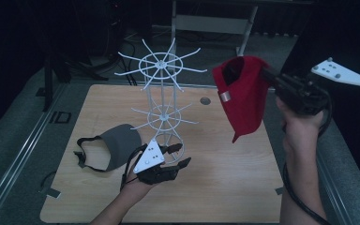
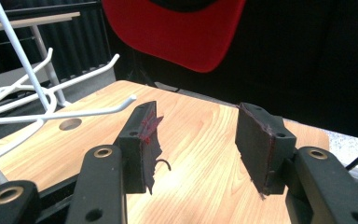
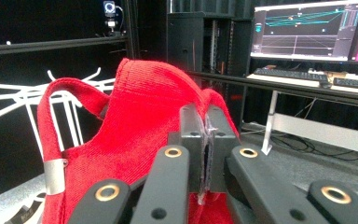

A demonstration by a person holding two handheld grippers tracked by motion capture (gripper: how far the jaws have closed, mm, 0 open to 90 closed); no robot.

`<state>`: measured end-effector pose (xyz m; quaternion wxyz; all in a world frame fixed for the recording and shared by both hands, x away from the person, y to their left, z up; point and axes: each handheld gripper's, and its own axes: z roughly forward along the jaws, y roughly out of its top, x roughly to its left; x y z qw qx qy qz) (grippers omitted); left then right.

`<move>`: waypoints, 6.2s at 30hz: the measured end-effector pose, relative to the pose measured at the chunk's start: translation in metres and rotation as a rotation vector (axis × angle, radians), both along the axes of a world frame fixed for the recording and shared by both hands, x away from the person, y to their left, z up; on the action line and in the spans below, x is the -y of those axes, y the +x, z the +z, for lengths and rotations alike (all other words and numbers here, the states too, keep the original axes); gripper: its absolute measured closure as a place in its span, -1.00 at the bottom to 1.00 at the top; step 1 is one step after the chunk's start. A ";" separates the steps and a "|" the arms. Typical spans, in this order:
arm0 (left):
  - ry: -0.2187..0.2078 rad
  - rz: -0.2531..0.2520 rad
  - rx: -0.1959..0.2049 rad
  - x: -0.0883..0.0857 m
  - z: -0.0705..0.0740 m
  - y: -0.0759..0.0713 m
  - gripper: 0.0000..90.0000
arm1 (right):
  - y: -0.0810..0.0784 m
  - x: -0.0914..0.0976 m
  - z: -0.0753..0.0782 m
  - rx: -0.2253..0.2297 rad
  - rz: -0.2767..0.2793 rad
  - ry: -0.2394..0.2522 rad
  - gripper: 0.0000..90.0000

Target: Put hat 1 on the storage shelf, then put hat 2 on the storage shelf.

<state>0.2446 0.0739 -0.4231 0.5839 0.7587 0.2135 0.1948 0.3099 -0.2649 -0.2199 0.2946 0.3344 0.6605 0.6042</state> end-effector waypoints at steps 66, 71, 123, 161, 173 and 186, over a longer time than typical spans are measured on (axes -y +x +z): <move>-0.022 0.044 -0.037 -0.023 -0.015 -0.003 0.11 | -0.012 -0.001 -0.071 -0.029 0.169 -0.061 -0.10; -0.024 0.052 -0.041 -0.027 -0.019 -0.004 0.11 | -0.016 0.015 -0.082 -0.042 0.131 -0.098 -0.28; -0.015 0.329 -0.132 -0.144 -0.096 -0.023 0.11 | -0.040 0.109 -0.309 -0.289 -0.252 -0.103 -0.67; 0.190 0.623 -0.272 -0.267 -0.128 -0.012 -0.19 | -0.041 0.116 -0.327 -0.302 -0.241 -0.048 -0.66; 0.225 0.611 -0.333 -0.264 -0.136 0.014 -0.21 | -0.041 0.116 -0.327 -0.306 -0.232 -0.044 -0.66; 0.327 0.675 -0.367 -0.253 -0.140 0.018 0.72 | -0.041 0.115 -0.325 -0.299 -0.228 -0.040 -0.66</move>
